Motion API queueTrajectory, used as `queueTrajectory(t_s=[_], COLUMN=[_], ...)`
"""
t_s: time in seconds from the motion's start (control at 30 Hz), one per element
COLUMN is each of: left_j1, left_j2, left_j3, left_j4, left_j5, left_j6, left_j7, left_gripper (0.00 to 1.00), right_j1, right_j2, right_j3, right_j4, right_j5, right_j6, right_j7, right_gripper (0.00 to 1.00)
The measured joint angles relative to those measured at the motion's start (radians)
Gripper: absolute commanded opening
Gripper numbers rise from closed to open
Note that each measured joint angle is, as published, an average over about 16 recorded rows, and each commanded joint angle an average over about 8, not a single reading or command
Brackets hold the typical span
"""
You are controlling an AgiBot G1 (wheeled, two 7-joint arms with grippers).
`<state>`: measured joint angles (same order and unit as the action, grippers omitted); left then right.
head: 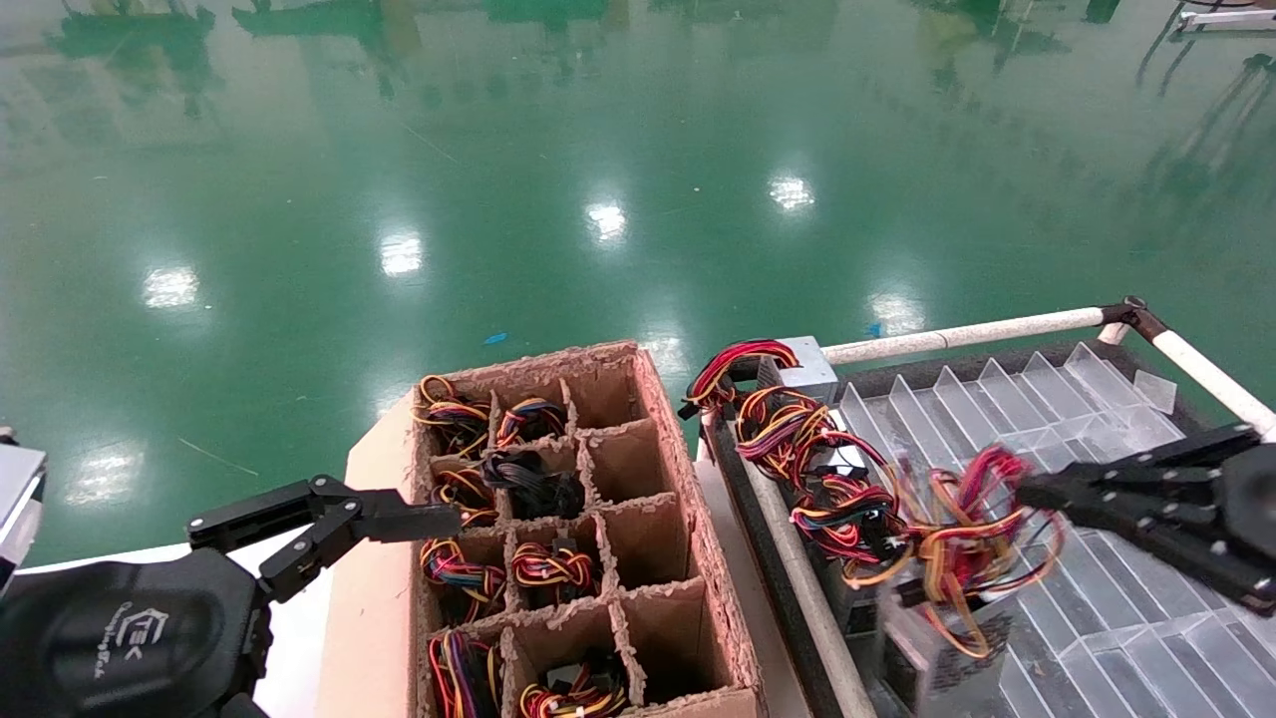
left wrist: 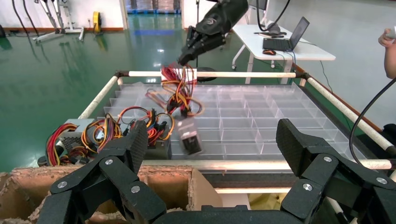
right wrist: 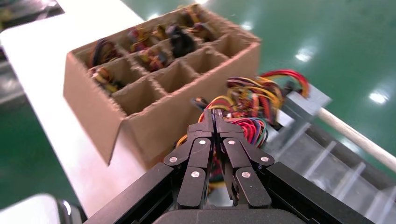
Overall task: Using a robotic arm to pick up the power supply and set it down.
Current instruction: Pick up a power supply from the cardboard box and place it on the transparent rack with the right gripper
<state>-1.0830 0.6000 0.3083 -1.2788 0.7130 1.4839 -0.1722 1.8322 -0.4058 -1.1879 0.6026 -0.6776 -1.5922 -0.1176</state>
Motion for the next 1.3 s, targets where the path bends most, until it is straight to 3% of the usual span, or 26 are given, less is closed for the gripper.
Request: queueTrajectory(t_s=[0.5, 1.3], left_j1=[0.000, 0.000], left_j2=[0.000, -0.001], left_j3=[0.001, 0.002], left_j4=[0.000, 0.000], left_j5=[0.000, -0.001], left_j6=[0.000, -0.001], left_j7=[0.000, 0.001], left_gripper=[1.00, 1.00], right_j1=[0.107, 0.327], right_j2=[0.003, 0.205], right_j3=[-0.142, -0.340], right_j4=[0.116, 0.238], right_j5=[-0.074, -0.147], right_j6=[-0.004, -0.005], right_j7=[-0.025, 0.017], right_gripper=[0.00, 0.00])
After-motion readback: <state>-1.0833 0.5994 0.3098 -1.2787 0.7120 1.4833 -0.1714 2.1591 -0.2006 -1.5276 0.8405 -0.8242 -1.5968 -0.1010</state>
